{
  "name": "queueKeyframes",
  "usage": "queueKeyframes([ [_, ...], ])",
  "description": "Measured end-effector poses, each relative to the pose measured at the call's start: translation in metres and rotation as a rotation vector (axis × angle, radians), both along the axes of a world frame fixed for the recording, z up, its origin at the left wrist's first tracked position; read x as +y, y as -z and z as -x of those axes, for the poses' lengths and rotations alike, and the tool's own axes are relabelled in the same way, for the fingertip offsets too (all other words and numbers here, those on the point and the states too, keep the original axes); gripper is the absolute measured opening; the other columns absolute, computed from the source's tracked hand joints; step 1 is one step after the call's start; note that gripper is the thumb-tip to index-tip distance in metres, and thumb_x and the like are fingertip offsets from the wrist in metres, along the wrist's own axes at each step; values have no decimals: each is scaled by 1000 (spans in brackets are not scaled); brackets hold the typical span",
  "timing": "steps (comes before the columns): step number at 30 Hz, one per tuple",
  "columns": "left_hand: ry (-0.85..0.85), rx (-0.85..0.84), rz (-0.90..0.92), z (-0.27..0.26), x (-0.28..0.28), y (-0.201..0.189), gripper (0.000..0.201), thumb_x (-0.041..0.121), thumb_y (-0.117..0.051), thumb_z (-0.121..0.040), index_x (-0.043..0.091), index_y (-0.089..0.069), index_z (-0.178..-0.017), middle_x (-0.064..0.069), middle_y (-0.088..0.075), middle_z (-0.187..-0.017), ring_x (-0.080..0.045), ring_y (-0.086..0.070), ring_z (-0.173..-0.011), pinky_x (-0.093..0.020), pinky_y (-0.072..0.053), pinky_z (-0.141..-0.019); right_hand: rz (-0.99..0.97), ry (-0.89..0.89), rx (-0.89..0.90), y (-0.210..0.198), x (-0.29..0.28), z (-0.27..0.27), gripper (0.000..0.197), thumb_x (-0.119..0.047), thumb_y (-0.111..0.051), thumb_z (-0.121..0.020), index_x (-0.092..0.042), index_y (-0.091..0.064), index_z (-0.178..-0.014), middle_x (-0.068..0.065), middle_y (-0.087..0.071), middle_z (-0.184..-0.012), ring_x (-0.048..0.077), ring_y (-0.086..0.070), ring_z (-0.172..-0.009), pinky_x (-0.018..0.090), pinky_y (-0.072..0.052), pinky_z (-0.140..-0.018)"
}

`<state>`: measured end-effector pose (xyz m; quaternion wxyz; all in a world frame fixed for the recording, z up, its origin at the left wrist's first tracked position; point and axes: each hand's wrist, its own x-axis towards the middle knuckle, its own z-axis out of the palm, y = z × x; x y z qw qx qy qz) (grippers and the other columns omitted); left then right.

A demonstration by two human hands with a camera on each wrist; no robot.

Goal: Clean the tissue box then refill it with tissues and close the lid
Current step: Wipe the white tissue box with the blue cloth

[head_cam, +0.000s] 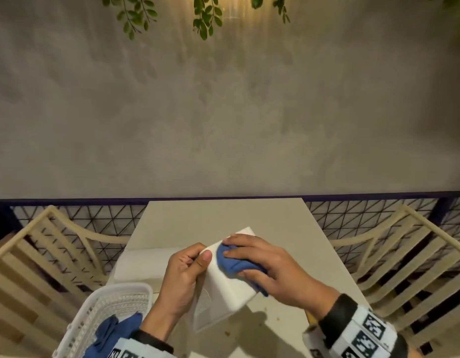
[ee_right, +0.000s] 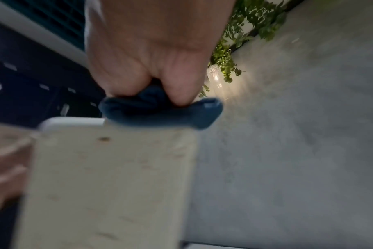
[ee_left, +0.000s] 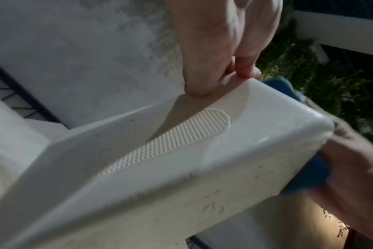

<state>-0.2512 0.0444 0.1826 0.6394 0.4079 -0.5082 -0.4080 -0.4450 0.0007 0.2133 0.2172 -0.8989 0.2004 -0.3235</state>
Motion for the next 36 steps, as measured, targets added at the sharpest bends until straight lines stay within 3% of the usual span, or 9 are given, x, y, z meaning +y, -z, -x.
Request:
queueKeyframes([
  [5, -38, -51, -12, 6, 1, -6, 34, 49, -69, -64, 18, -59, -56, 4, -47, -56, -10, -39, -56, -26, -30, -54, -81, 281, -114, -5, -22, -6, 34, -22, -55, -85, -15, -63, -117, -17, -52, -123, -3, -47, -118, 22, -36, -103],
  [10, -50, 95, 36, -10, 0, -11, 42, 59, -80, -52, 20, -65, -54, 10, -53, -51, -4, -44, -52, -15, -38, -51, 127, -151, -27, 0, 15, -6, 34, -26, -50, -95, -4, -64, -116, 8, -56, -131, 16, -43, -131, 28, -32, -111],
  [16, -32, 44, 43, 7, 0, -14, 48, 67, -76, -54, 20, -65, -56, 11, -55, -52, 1, -45, -51, -10, -37, -49, -25, 293, -174, -20, -15, -24, 33, -22, -56, -85, -10, -65, -114, 1, -60, -125, 7, -51, -116, 40, -41, -102],
  [19, -31, 155, 42, -3, -2, -15, 31, 49, -77, -66, 21, -68, -56, 8, -61, -56, -3, -52, -53, -13, -45, -51, 151, -30, -103, -12, 21, -31, 32, -23, -55, -90, -5, -65, -115, 9, -59, -128, 20, -47, -126, 33, -34, -110],
  [21, -10, 102, 61, -6, 4, -15, 41, 60, -77, -60, 21, -65, -55, 9, -56, -53, -3, -46, -52, -13, -41, -49, 111, -116, -48, -11, 13, -12, 33, -27, -53, -92, -5, -65, -114, 7, -58, -129, 15, -45, -128, 30, -34, -110],
  [25, -32, 53, 35, 8, 8, -14, 40, 58, -77, -57, 20, -65, -54, 10, -53, -51, -3, -43, -52, -19, -36, -52, -63, 265, -178, -17, -8, -14, 33, -23, -57, -84, -12, -66, -114, -4, -60, -124, 4, -51, -116, 35, -41, -103],
  [29, -79, 87, 67, 12, 8, -12, 22, 44, -67, -66, 23, -73, -64, 4, -65, -60, -9, -52, -62, -22, -42, -61, 19, 99, -195, -13, 16, -34, 32, -24, -56, -87, -12, -65, -114, 0, -61, -125, 9, -49, -120, 22, -35, -107],
  [33, -152, -40, 86, 19, 10, -10, 26, 47, -58, -69, 26, -67, -57, 11, -55, -49, 3, -42, -49, -10, -34, -48, -178, 323, -264, -16, -1, -26, 27, -14, -60, -86, -13, -66, -112, -13, -56, -117, 1, -51, -111, 30, -40, -104],
  [36, -168, 4, 108, 19, 10, -12, 24, 44, -57, -71, 28, -74, -67, 6, -66, -59, 0, -51, -57, -12, -41, -55, -108, 180, -245, -15, 24, -39, 29, -22, -59, -85, -15, -67, -112, -10, -59, -121, 1, -49, -118, 15, -34, -105],
])
